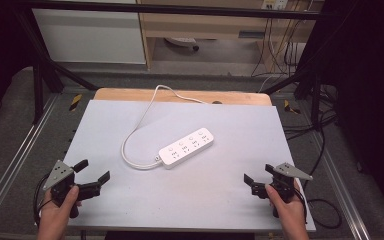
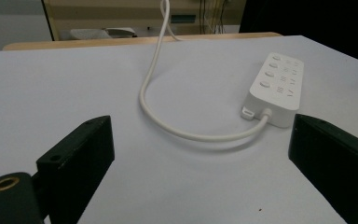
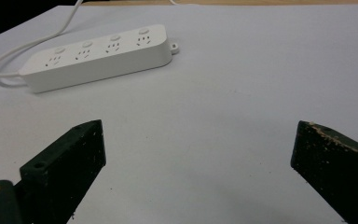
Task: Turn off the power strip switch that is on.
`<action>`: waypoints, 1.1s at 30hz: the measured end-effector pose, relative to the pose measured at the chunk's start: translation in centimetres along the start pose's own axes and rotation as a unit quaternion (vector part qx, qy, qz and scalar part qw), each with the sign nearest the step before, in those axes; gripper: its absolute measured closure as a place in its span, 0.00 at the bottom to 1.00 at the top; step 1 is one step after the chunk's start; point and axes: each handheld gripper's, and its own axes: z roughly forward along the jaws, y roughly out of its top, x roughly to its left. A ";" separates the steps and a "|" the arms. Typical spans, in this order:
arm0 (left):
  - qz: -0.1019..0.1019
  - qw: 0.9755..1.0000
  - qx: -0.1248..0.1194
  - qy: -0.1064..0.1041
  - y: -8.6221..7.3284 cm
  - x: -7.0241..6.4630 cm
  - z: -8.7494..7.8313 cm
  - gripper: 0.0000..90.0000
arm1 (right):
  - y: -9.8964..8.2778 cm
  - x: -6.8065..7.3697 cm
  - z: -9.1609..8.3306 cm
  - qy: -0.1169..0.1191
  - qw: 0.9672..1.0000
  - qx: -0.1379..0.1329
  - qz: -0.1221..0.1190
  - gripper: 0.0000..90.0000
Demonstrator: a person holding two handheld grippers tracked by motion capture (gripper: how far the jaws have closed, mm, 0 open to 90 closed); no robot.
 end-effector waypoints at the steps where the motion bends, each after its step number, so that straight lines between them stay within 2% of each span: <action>1: 0.001 1.000 0.001 0.000 0.0 0.0 0.0 0.07 | 0.0 0.0 0.0 0.000 1.000 0.000 0.000 0.04; 6: 0.007 1.000 0.005 0.000 0.0 -0.1 0.1 0.07 | 0.0 0.1 0.2 0.002 1.000 0.009 -0.002 0.03; 12: 0.013 1.000 0.007 0.000 -0.1 -0.3 0.2 0.07 | 0.0 0.1 0.1 0.004 1.000 0.006 -0.005 0.03; 16: 0.015 1.000 0.010 0.000 -0.1 -0.4 0.3 0.07 | 0.2 0.2 0.1 0.015 1.000 0.011 -0.005 0.04; 20: 0.015 1.000 0.010 0.001 -0.1 -0.3 0.2 0.07 | 0.6 0.7 -0.2 0.018 1.000 0.003 -0.015 0.05; 24: 0.012 1.000 0.011 0.003 -0.2 -0.2 0.2 0.07 | 1.1 1.0 -0.4 0.022 1.000 -0.002 -0.014 0.04; 33: 0.010 1.000 0.013 0.004 -0.3 -0.1 0.3 0.07 | 3.7 3.0 -0.3 0.036 0.998 0.000 -0.054 0.05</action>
